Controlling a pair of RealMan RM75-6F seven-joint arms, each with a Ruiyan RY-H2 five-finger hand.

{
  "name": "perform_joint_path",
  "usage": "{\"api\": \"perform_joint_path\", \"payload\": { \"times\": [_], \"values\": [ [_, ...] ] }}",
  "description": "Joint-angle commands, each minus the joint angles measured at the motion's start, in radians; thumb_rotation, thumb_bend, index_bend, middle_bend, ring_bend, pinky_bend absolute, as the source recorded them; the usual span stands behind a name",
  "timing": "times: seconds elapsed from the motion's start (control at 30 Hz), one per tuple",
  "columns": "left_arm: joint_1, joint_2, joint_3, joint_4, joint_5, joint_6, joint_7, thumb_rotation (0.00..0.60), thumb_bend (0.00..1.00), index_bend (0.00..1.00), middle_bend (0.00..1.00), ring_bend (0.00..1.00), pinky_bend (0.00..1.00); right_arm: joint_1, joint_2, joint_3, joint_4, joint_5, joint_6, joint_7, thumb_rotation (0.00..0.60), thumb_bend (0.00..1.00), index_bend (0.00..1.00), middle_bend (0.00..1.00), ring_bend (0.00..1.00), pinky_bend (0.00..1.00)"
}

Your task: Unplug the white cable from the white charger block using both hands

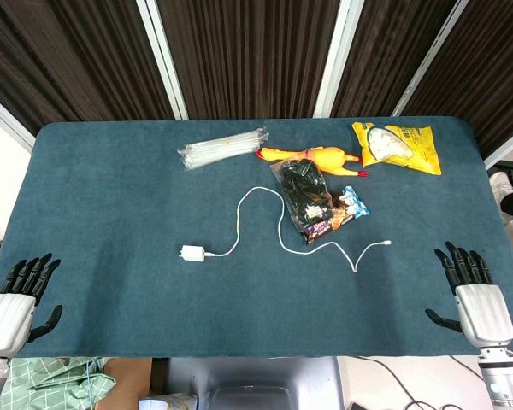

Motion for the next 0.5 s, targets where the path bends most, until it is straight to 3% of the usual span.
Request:
{"api": "perform_joint_path", "payload": {
  "times": [0.03,0.13,0.2,0.27,0.33,0.43,0.5],
  "values": [
    [0.0,-0.002,0.003,-0.003,0.005,0.0,0.006,0.6,0.42,0.0,0.0,0.0,0.0,0.0,0.002,-0.001,-0.002,-0.002,-0.001,0.005,0.6,0.1,0.0,0.0,0.0,0.0],
    [-0.008,-0.007,0.01,-0.011,0.031,-0.002,-0.003,0.6,0.42,0.0,0.0,0.0,0.01,-0.002,0.006,-0.005,0.0,-0.006,-0.001,0.008,0.6,0.1,0.0,0.0,0.0,0.0],
    [-0.019,-0.018,0.018,-0.013,0.06,-0.008,-0.019,0.6,0.42,0.0,0.0,0.0,0.07,-0.002,0.007,-0.006,-0.001,-0.007,-0.001,0.013,0.6,0.1,0.0,0.0,0.0,0.0],
    [-0.044,-0.058,0.013,-0.001,0.094,-0.016,-0.029,0.6,0.42,0.0,0.0,0.09,0.29,-0.003,0.007,-0.007,0.002,-0.007,-0.003,0.005,0.6,0.1,0.0,0.0,0.0,0.0],
    [-0.074,-0.112,0.001,0.01,0.104,-0.049,0.008,0.6,0.42,0.0,0.0,0.32,0.64,-0.003,0.008,-0.007,0.001,-0.004,-0.005,0.005,0.6,0.1,0.0,0.0,0.0,0.0],
    [-0.132,-0.185,-0.017,0.015,0.127,-0.117,0.116,0.6,0.41,0.0,0.0,0.52,0.84,-0.006,0.01,-0.002,0.001,0.003,0.001,0.01,0.6,0.1,0.0,0.0,0.0,0.0],
    [-0.17,-0.232,-0.037,0.009,0.097,-0.185,0.164,0.6,0.41,0.0,0.0,0.59,0.89,-0.007,0.012,0.0,0.001,0.005,0.003,0.016,0.6,0.1,0.0,0.0,0.0,0.0]
  ]
}}
